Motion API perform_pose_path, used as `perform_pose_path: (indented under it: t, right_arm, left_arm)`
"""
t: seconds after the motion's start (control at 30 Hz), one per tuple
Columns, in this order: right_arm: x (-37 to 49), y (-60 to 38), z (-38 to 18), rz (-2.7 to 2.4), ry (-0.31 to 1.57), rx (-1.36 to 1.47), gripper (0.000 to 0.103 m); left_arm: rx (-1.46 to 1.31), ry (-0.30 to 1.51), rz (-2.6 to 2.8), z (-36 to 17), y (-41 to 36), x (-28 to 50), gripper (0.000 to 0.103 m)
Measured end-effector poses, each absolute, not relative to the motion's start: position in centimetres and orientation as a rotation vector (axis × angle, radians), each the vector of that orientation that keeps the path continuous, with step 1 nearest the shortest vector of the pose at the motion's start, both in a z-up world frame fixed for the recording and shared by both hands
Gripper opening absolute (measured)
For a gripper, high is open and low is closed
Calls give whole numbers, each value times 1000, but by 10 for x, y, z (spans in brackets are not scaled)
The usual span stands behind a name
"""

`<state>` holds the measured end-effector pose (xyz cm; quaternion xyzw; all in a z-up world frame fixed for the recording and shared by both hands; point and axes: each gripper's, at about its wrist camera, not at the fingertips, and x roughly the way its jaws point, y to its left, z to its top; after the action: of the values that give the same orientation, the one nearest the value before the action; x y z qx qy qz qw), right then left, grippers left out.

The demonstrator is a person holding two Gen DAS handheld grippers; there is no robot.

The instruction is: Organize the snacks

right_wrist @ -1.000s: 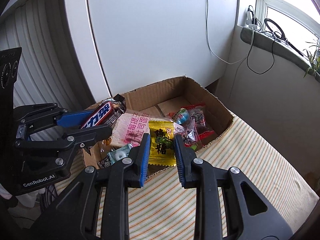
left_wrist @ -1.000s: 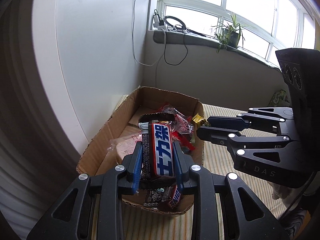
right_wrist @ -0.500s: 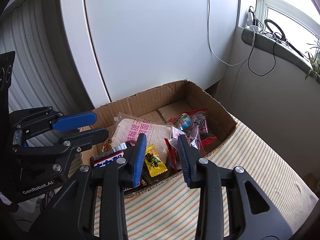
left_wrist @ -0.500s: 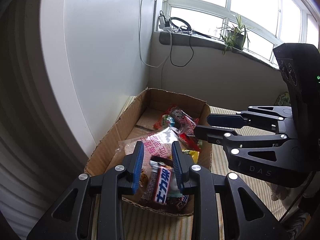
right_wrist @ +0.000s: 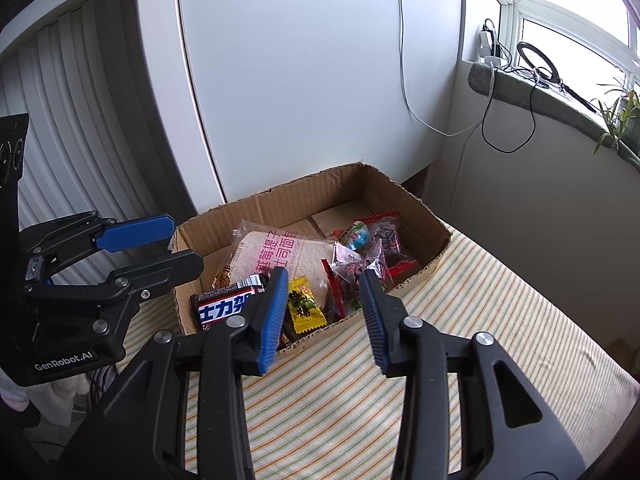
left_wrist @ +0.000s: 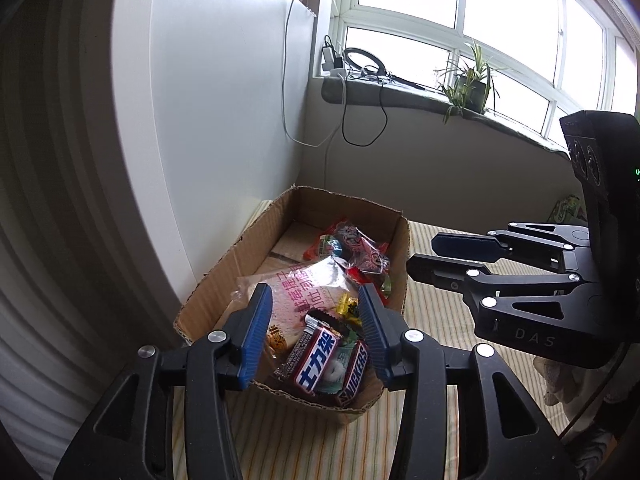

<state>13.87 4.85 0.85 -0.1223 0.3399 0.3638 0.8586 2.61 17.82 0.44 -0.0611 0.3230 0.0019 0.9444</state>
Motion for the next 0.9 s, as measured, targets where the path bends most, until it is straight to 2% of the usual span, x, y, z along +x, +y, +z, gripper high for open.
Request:
perform_pose_path:
  t: [0.03,0.2,0.27,0.33,0.47,0.53,0.9]
  right_arm:
    - [136,45,10,758,704,-253,49]
    - [119,28,16,752,683,-233,53]
    - [111,21,19,739,669,-229,71]
    - [104,13,21,734,657,-221,80]
    - [93,-3,24,713,647,-199,92]
    - [89,-12,24,691,642,-187,94]
    - [81,-49,17,595,638,-165,95]
  left_arm:
    - [-130,655,5,5,177,24,45]
    - [-127,641,34,9,168,11,60]
    - [-121,626,48,11,163,4,65]
    - [-115,612,66,13,159,-2,72]
    - [-119,605,86,15,154,-10,76]
    - [-119,602,104,16,152,-14,79]
    - [-125,594,195,20,148,-26,80]
